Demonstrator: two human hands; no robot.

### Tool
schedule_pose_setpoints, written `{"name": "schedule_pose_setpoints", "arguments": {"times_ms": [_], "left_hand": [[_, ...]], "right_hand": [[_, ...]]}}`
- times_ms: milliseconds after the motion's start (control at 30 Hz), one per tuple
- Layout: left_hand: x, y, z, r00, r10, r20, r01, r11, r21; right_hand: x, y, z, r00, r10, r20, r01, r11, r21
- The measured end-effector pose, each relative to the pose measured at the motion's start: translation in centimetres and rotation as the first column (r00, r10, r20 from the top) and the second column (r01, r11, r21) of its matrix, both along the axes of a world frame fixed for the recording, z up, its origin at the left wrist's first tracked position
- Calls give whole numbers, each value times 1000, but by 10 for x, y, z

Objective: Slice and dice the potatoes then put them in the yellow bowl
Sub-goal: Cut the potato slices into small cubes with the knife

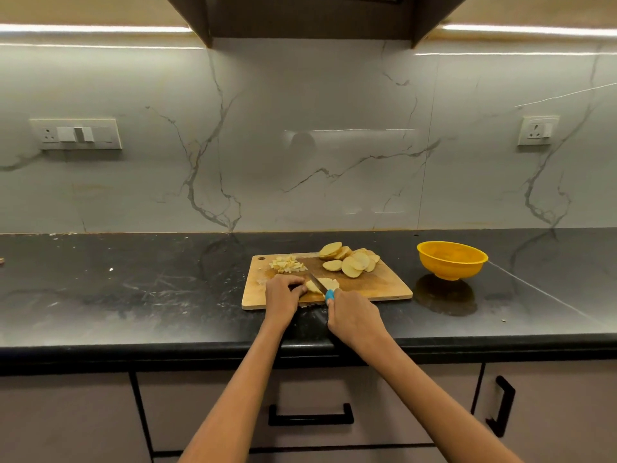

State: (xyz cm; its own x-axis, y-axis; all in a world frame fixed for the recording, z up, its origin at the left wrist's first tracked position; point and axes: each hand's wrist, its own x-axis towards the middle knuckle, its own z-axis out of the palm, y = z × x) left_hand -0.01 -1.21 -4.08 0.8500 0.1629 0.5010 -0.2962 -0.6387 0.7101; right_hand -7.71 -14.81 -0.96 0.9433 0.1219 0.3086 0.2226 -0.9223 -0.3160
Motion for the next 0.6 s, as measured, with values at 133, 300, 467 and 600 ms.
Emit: {"name": "schedule_pose_setpoints", "arguments": {"times_ms": [133, 300, 467, 600], "left_hand": [[1, 0, 0, 1000, -15, -16, 15, 1000, 8], [2, 0, 0, 1000, -3, -16, 4, 1000, 22], [2, 2, 3, 1000, -20, -18, 21, 998, 54], [-1, 0, 4, 1000, -10, 2, 9, 997, 77]], "right_hand": [[2, 0, -1, 1000, 13, -2, -13, 1000, -15], [2, 1, -2, 1000, 19, 2, -19, 997, -70], [3, 7, 3, 998, 55, 2, -53, 975, -218], [8, 8, 9, 997, 72, -24, -75, 963, -259]]}}
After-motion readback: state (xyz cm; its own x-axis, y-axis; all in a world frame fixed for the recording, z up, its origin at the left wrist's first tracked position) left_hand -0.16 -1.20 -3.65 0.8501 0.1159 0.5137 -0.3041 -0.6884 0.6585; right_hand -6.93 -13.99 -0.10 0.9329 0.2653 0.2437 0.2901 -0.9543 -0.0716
